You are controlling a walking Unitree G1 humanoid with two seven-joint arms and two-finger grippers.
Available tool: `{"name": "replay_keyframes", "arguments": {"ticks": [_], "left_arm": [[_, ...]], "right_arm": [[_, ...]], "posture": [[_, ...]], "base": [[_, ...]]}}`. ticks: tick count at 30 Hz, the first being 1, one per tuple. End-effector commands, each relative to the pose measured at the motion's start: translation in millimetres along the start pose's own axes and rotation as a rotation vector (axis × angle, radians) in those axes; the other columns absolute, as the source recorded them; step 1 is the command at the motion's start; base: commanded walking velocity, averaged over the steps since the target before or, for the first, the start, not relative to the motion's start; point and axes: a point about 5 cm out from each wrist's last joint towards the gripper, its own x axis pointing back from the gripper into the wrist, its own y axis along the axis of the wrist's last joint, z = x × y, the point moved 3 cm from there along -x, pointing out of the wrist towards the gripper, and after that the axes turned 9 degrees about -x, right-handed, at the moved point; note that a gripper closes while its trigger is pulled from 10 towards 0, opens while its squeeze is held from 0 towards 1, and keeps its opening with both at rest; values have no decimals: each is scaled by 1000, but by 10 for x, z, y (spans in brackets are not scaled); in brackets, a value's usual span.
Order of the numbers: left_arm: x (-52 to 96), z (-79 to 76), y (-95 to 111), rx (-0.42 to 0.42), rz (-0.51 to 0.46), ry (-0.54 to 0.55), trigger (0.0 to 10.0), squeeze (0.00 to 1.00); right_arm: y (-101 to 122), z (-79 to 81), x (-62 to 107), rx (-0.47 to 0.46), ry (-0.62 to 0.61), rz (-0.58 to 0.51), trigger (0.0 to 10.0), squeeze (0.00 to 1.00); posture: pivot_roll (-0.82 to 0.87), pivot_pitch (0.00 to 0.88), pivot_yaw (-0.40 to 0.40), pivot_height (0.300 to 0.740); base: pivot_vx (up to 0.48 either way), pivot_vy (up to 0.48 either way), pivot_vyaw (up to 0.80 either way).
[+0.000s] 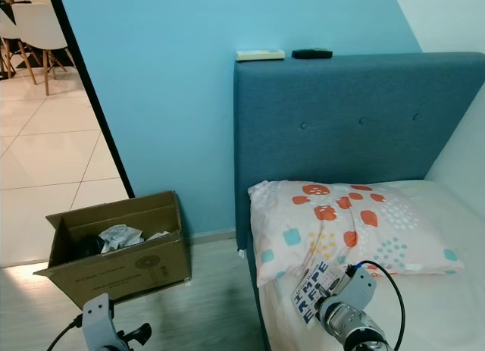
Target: Clean up the room
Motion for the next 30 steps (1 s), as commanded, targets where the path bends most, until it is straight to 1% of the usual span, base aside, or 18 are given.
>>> {"name": "replay_keyframes", "arguments": {"ticks": [1,9,10,13,18,23,25,30], "left_arm": [[23,101,-25,-22,8,17,10000,0],[39,166,-38,-36,13,25,10000,0],[46,195,-35,-38,10,28,10000,0],[48,203,-34,-39,9,28,10000,0],[54,227,-15,-44,-1,25,10000,0],[50,230,42,-42,-22,16,10000,0],[51,238,64,-40,-31,14,10000,0],[52,245,81,-38,-37,12,10000,0]], "right_arm": [[45,-27,1,0,-12,-34,10000,0],[50,-32,1,-8,-1,-48,10000,0],[47,-40,1,-20,-1,-53,10000,0],[44,-40,0,-23,-1,-54,10000,0],[1,19,-8,-80,6,-64,10000,0],[88,35,-2,-110,9,-99,10000,0],[103,20,0,-105,0,-99,10000,0],[112,-8,2,-85,-22,-99,10000,0]], "posture": [[46,28,-25,720],[65,46,-13,695],[70,58,-6,685],[70,58,-6,680],[96,81,-3,655],[107,95,-4,635],[119,110,-4,625],[120,112,-3,605]], "base": [[0,0,0],[0,0,0],[0,0,0],[0,0,0],[0,0,0],[0,0,0],[0,0,0],[0,0,0]]}}
